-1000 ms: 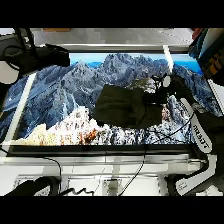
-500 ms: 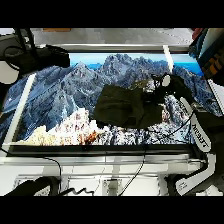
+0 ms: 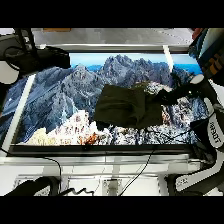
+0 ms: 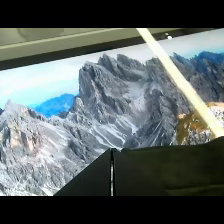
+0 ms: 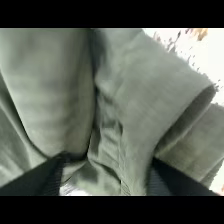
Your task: Fold the clothes and pants, and hang the long-sleeved shirts on hangers.
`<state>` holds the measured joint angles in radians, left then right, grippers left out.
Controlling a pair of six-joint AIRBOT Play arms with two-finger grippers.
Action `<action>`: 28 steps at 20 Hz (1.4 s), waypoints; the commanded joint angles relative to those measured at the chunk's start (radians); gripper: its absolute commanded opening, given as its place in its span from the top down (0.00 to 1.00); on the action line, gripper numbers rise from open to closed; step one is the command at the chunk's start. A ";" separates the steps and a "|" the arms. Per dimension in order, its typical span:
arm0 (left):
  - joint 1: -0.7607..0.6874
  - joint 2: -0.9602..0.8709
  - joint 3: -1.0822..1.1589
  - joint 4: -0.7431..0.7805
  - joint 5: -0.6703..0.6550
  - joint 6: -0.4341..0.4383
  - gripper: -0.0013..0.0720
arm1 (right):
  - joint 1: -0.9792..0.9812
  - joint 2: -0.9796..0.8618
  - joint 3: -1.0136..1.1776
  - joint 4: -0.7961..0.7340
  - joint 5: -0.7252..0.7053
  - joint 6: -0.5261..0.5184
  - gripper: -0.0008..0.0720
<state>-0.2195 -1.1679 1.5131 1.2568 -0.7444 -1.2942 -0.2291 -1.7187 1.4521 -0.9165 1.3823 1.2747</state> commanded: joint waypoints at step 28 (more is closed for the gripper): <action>0.001 0.227 0.000 0.001 -0.057 0.109 0.96 | -0.280 0.525 0.079 -0.232 -0.063 0.157 0.94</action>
<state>-0.2195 -0.9966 1.5131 1.2568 -0.8013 -1.2072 -0.3351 -1.3247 1.4837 -0.9840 1.1660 1.4071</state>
